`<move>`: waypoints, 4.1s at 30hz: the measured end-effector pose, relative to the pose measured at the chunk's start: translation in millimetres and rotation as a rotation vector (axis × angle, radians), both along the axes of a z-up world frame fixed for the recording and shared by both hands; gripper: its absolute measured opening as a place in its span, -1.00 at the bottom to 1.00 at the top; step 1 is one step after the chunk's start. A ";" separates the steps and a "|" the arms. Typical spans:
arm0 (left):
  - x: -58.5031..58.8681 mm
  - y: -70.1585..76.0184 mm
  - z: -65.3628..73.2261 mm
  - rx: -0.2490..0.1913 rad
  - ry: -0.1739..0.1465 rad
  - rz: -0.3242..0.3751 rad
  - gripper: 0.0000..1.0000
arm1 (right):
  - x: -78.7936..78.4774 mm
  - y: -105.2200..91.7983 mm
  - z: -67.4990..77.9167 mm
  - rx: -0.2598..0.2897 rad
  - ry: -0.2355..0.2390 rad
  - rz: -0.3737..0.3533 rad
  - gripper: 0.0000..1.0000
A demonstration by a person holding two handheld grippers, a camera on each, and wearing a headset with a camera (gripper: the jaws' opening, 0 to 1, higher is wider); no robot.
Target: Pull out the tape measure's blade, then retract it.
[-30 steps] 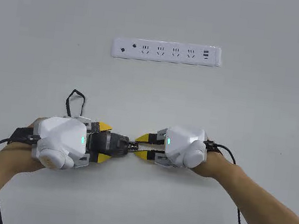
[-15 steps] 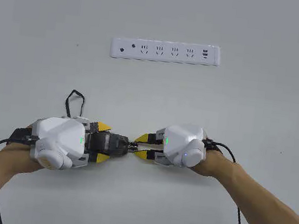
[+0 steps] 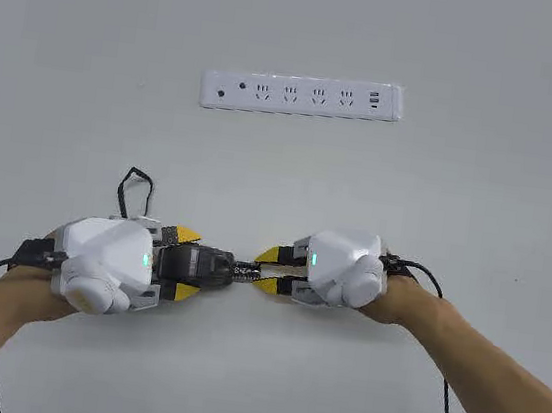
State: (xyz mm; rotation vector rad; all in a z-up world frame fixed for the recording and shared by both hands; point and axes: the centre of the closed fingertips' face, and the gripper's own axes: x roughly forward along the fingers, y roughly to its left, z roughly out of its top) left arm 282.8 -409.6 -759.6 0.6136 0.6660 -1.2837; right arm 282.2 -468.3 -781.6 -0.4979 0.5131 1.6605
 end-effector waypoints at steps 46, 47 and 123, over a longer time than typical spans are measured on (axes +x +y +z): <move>-0.5 -2.2 5.5 0.010 -0.003 -0.004 -0.37 | 5.1 -63.5 9.2 -0.033 -0.023 -0.016 -0.81; -0.6 -2.5 5.8 0.010 -0.003 -0.004 -0.37 | 5.7 -66.1 9.1 -0.035 -0.020 -0.018 -0.81; -0.2 -13.0 8.9 0.046 0.016 -0.010 -0.36 | 18.6 -176.4 7.8 -0.109 -0.031 -0.067 -0.80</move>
